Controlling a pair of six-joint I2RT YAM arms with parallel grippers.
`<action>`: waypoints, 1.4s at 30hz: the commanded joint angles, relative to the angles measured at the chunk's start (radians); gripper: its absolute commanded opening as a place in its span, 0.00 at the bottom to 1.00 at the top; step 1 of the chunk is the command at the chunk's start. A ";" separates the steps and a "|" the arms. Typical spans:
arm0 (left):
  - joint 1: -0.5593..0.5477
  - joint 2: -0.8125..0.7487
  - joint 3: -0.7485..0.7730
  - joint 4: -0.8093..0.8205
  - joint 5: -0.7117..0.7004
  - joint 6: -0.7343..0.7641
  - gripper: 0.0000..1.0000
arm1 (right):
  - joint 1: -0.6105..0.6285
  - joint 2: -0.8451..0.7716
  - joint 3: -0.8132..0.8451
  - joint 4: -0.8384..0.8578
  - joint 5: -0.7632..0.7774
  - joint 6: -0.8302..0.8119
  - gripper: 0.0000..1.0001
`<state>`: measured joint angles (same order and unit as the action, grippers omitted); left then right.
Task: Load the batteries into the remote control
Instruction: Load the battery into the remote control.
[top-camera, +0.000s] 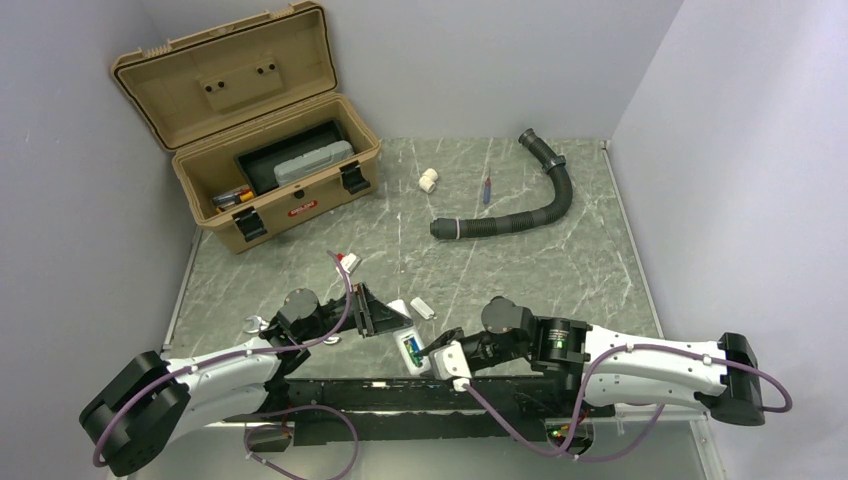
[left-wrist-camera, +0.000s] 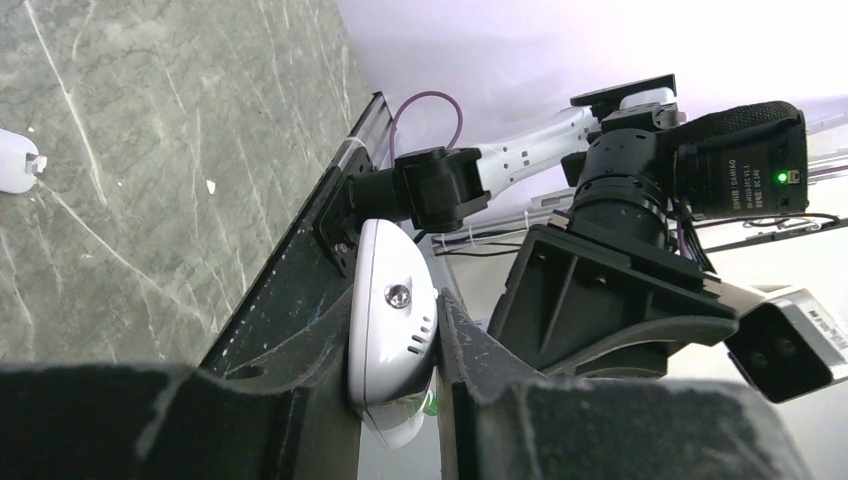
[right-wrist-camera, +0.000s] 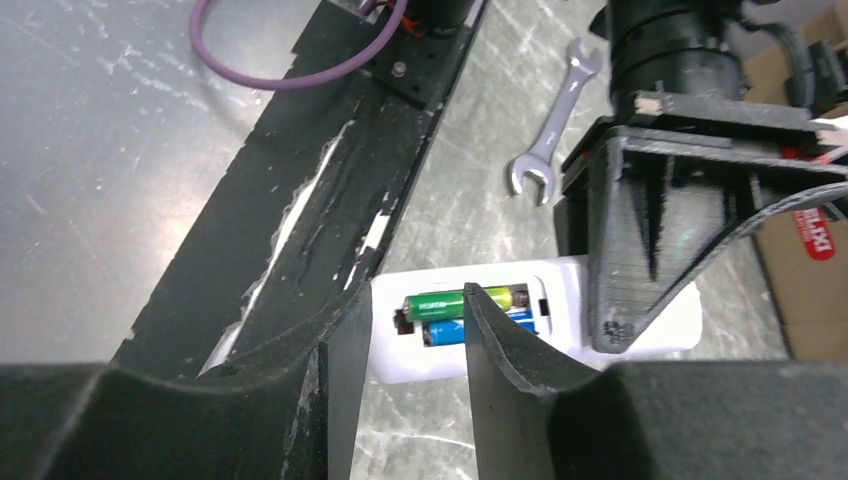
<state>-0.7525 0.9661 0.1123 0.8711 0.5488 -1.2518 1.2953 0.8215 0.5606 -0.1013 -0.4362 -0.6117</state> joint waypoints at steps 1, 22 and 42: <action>-0.004 -0.015 0.011 0.077 0.017 -0.015 0.00 | -0.003 0.017 0.024 -0.037 -0.055 -0.032 0.40; -0.004 -0.018 0.010 0.070 0.017 -0.010 0.00 | -0.031 0.061 0.036 -0.016 -0.065 -0.083 0.37; -0.005 0.003 0.013 0.092 0.025 -0.015 0.00 | -0.050 0.064 0.056 -0.013 -0.093 -0.091 0.39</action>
<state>-0.7525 0.9665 0.1123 0.8738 0.5533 -1.2522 1.2503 0.8886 0.5713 -0.1310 -0.4946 -0.6834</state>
